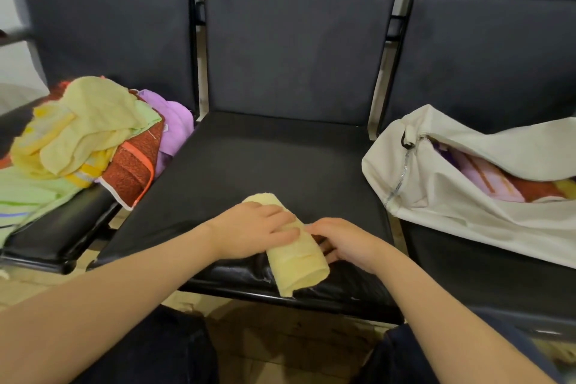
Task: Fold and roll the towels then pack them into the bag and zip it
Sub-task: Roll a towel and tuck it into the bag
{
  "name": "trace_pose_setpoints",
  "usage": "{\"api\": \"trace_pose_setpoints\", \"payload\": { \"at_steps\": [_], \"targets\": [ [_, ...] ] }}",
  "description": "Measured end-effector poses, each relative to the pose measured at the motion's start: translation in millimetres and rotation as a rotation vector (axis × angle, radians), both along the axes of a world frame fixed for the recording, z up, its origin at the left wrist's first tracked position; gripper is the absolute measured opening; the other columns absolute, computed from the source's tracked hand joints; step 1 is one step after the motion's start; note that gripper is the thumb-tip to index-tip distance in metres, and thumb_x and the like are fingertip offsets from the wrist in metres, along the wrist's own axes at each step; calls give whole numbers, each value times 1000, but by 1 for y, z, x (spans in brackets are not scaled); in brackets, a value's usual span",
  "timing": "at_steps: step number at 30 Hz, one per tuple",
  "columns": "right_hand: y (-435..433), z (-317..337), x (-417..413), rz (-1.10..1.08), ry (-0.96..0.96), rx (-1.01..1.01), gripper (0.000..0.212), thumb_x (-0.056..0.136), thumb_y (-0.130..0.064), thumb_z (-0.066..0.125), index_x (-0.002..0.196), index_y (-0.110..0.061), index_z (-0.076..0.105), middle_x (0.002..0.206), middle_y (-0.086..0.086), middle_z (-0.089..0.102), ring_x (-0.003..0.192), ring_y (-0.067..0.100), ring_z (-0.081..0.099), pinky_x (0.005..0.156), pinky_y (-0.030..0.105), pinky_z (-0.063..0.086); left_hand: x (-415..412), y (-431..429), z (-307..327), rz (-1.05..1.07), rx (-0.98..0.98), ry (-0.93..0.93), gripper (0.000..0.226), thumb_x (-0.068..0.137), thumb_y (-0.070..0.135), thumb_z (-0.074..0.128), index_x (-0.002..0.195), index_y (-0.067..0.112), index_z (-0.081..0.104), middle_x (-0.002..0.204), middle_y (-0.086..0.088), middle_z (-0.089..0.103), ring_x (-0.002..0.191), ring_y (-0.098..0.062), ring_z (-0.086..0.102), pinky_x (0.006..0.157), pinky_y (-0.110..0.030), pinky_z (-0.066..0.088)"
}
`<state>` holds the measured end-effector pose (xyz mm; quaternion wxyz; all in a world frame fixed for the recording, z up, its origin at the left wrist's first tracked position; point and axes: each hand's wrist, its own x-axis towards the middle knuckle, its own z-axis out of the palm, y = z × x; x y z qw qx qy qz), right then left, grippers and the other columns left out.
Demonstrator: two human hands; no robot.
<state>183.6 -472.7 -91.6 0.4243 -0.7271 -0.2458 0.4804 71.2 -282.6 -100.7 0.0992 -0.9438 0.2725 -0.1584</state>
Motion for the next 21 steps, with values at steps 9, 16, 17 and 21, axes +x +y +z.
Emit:
{"api": "trace_pose_setpoints", "payload": {
  "at_steps": [9, 16, 17, 21],
  "targets": [
    [-31, 37, 10, -365, 463, 346, 58, 78, -55, 67, 121, -17, 63, 112, 12, 71, 107, 30, 67, 98, 50, 48, 46, -39, 39, -161, -16, -404, 32, 87, 18, 58, 117, 16, 48, 123, -13, 59, 116, -33, 54, 86, -42, 52],
    [-74, 93, 36, -378, 230, 526, 20, 95, -31, 52, 112, -22, 57, 96, 1, 73, 92, 19, 70, 76, 35, 58, 89, -66, 80, -238, -47, -521, 21, 97, 22, 46, 118, 16, 48, 128, -7, 45, 121, -28, 45, 101, -40, 39],
    [-81, 101, 42, -399, 185, 509, 16, 96, -30, 52, 109, -24, 57, 91, -1, 74, 87, 17, 71, 72, 34, 58, 97, -75, 88, -178, -67, -519, 26, 93, 24, 53, 117, 17, 48, 127, -5, 46, 118, -24, 46, 98, -37, 42],
    [-115, 126, 82, -608, -25, 426, 29, 90, -40, 61, 116, -27, 54, 101, 1, 68, 90, 20, 67, 68, 35, 53, 128, -110, 117, 105, -363, -327, 34, 71, 20, 73, 101, 7, 62, 121, -14, 60, 100, -27, 61, 82, -36, 51]
  ]
}}
